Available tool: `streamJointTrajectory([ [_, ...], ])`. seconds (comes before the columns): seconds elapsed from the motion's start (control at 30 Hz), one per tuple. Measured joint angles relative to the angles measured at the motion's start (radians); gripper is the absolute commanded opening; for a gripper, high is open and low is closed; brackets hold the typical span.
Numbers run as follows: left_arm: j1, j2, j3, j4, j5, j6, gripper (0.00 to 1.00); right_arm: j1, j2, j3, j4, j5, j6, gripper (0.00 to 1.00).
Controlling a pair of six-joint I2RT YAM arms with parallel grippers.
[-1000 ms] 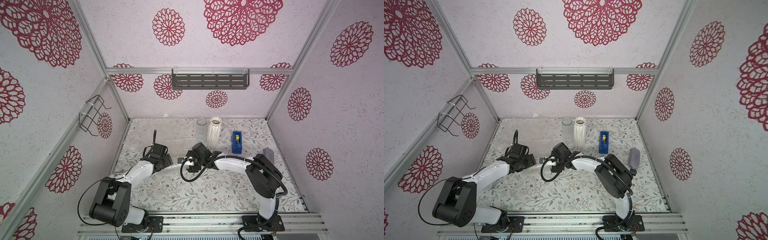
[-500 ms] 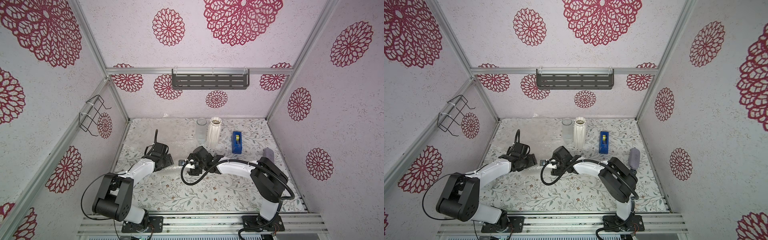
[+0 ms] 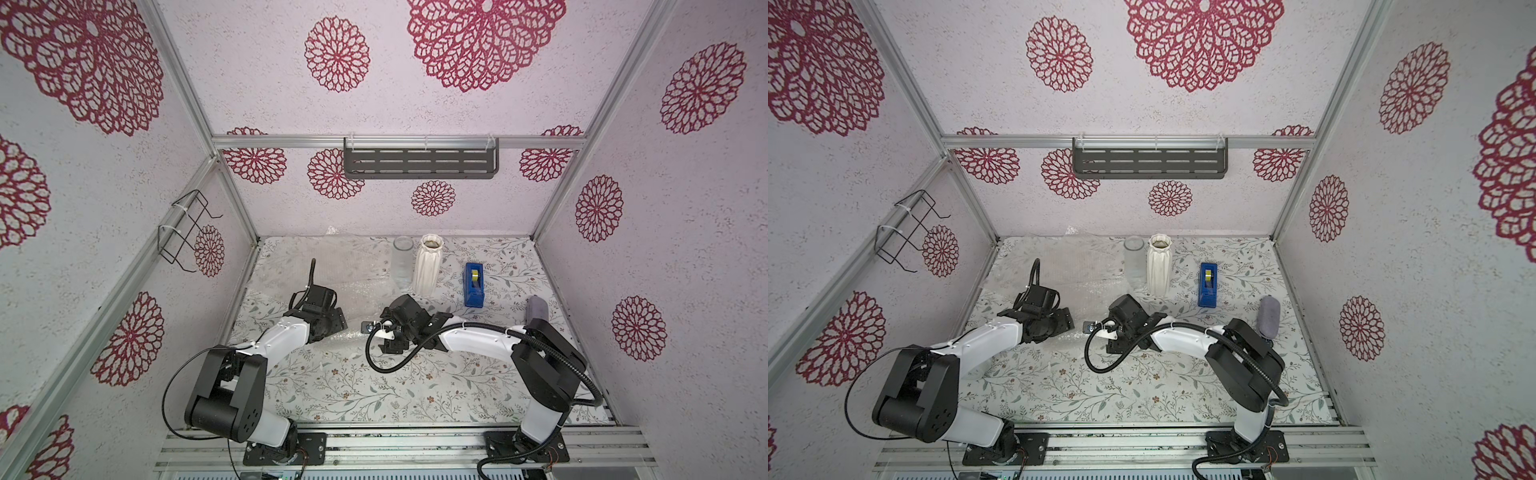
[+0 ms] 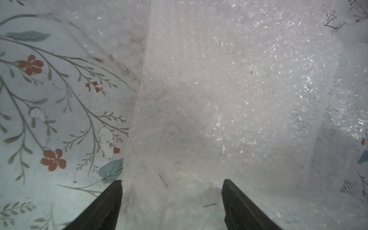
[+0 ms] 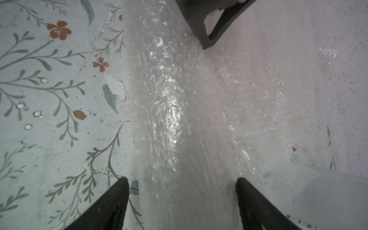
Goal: Wrap vases in bubble wrap
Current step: Wrap the vase in bubble wrap.
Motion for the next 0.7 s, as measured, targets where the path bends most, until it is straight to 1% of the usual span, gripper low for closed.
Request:
streamJointTrajectory([
  [0.17,0.0,0.014,0.012,-0.005,0.0,0.003,0.81,0.003,0.002,0.0,-0.001,0.003,-0.033,0.87],
  [0.3,0.0,0.015,0.013,-0.005,-0.001,0.003,0.82,0.002,0.043,0.035,-0.002,0.011,-0.056,0.87],
  [0.4,0.006,0.014,0.014,-0.014,-0.004,0.005,0.83,-0.008,0.082,0.068,-0.002,0.012,-0.063,0.86],
  [0.47,0.013,0.006,0.015,-0.025,-0.005,0.005,0.87,-0.014,0.096,0.081,-0.005,0.006,-0.068,0.85],
  [0.6,0.031,-0.066,0.014,-0.071,-0.027,-0.006,0.96,-0.022,0.098,0.087,-0.011,-0.011,-0.069,0.85],
  [0.7,0.044,-0.175,0.011,-0.09,-0.056,-0.014,0.99,-0.029,0.099,0.09,-0.014,-0.029,-0.067,0.84],
])
